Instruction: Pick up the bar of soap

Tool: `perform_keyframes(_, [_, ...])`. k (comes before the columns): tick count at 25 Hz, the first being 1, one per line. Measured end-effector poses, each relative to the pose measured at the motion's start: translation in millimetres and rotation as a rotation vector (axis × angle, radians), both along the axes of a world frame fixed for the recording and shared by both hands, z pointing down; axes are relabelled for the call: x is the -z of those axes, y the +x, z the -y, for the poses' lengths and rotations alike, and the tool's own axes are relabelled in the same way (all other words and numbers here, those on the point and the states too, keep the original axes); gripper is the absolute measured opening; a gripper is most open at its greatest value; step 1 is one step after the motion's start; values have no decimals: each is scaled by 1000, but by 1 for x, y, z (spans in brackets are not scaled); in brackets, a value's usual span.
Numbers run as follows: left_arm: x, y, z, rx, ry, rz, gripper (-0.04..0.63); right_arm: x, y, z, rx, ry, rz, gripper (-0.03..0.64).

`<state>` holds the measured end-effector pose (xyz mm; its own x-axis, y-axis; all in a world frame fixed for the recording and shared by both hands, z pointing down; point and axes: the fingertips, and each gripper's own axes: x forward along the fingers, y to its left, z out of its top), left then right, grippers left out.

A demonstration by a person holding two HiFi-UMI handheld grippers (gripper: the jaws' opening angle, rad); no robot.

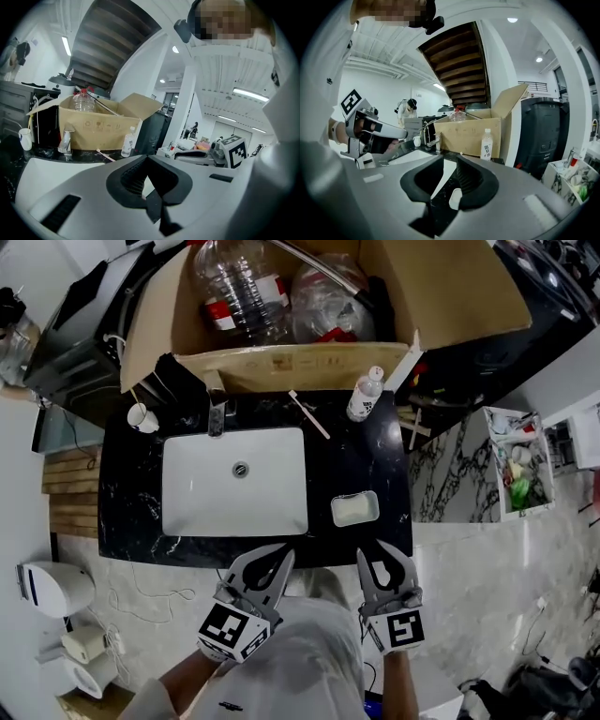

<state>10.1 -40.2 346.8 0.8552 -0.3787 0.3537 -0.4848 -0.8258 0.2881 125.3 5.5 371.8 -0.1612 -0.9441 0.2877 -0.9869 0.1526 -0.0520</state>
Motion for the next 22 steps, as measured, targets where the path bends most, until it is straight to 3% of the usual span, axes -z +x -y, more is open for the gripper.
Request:
perform_keyframes(7, [-21,18,7,40,-15,53,0,-26,14,24,136,-63,-19,114])
perform_keyframes(22, [-63,37,18,137,-99,92,0,-96,16,54,545,-273,-249,166])
